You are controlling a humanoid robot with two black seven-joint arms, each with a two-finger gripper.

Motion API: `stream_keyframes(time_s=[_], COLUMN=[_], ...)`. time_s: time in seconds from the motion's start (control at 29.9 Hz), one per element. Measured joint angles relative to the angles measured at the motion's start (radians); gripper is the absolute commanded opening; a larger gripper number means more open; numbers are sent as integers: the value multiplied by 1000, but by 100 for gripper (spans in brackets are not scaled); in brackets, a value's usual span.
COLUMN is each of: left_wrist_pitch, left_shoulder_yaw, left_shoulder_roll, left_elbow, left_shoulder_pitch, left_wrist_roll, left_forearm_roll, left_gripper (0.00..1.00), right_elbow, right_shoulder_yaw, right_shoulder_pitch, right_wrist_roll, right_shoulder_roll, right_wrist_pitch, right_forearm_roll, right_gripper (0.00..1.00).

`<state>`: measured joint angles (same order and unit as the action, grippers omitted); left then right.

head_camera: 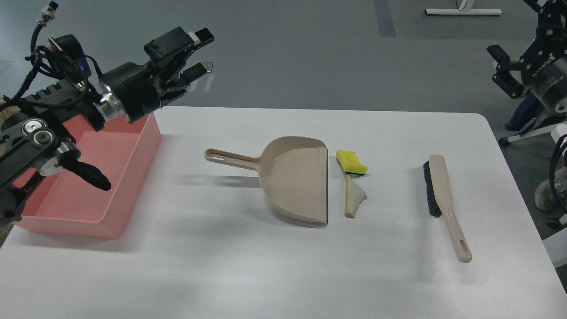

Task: Sweep and dump garbage into bin
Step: 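Swing the left gripper down toward the beige dustpan handle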

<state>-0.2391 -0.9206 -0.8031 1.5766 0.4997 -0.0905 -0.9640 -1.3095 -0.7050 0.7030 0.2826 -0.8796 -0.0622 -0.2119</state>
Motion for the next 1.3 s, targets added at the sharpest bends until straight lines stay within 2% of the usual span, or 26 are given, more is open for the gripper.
stream_keyframes(time_s=[0.3,0.53,0.77,0.97,1.3], left_wrist_pitch=[59,107,170,192,202], left_shoulder_yaw=[2,15,36,45,48], left_shoulder_roll=[-7,63,175,247,293], left_elbow=[112,138,59,-30,-84], left_shoulder_pitch=[-175,-298,-326,-326,-360], left_wrist_roll=[-1,2,45,47,49], left_forearm_roll=[-203,-365,-503,-529,-530], left_gripper=[99,99,99,99,99], right_elbow=[-8,-8,-12,-20,-24], right_shoulder_yaw=[-14,-15,-16,-19,-19], right_shoulder_pitch=[-74,-96,-106,-107,-108], right_wrist_roll=[23,26,27,27,27], right_shoulder_roll=[-18,-19,-19,-19,-19], right_wrist_pitch=[23,24,32,36,43], right_forearm_roll=[0,0,0,0,0], right_gripper=[100,100,100,100,100])
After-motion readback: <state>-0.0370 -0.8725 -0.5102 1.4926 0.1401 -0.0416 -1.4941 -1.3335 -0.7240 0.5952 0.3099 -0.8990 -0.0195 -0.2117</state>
